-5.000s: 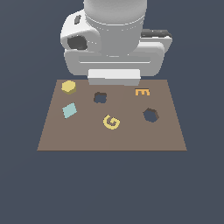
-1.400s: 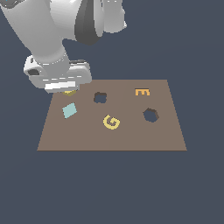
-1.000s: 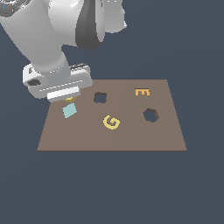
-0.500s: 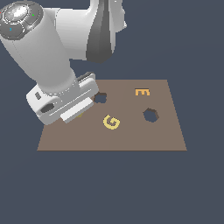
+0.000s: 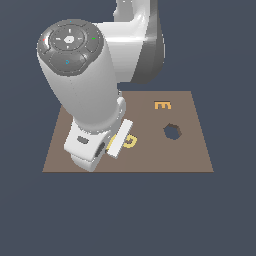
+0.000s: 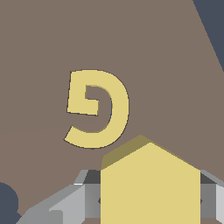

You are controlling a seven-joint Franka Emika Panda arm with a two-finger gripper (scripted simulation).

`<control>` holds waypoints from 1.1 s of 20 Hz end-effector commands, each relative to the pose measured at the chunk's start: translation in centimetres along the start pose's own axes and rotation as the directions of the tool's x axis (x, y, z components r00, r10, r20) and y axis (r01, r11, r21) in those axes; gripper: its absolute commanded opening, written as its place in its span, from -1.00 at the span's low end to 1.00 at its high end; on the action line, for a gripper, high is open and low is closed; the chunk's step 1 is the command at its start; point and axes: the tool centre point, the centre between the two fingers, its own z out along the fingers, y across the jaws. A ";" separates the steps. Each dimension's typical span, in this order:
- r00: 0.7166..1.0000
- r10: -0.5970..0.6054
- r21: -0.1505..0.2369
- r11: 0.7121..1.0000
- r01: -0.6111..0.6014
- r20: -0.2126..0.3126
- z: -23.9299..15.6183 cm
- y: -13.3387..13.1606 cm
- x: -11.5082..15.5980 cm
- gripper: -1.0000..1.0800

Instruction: Insert a designated object into the corresponding slot on a board.

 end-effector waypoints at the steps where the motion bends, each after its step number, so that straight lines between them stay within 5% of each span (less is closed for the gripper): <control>1: 0.994 -0.109 -0.001 0.994 0.109 0.000 -0.1 -0.1 2.2 -1.00; 5: 0.962 -0.272 -0.001 0.962 0.272 0.000 -0.2 -0.7 5.4 -1.00; 10: 0.887 -0.461 -0.001 0.887 0.461 0.000 -0.2 -2.3 9.2 -1.00; 22: 0.598 -0.802 0.000 0.598 0.802 -0.001 -0.4 -8.5 15.8 -1.00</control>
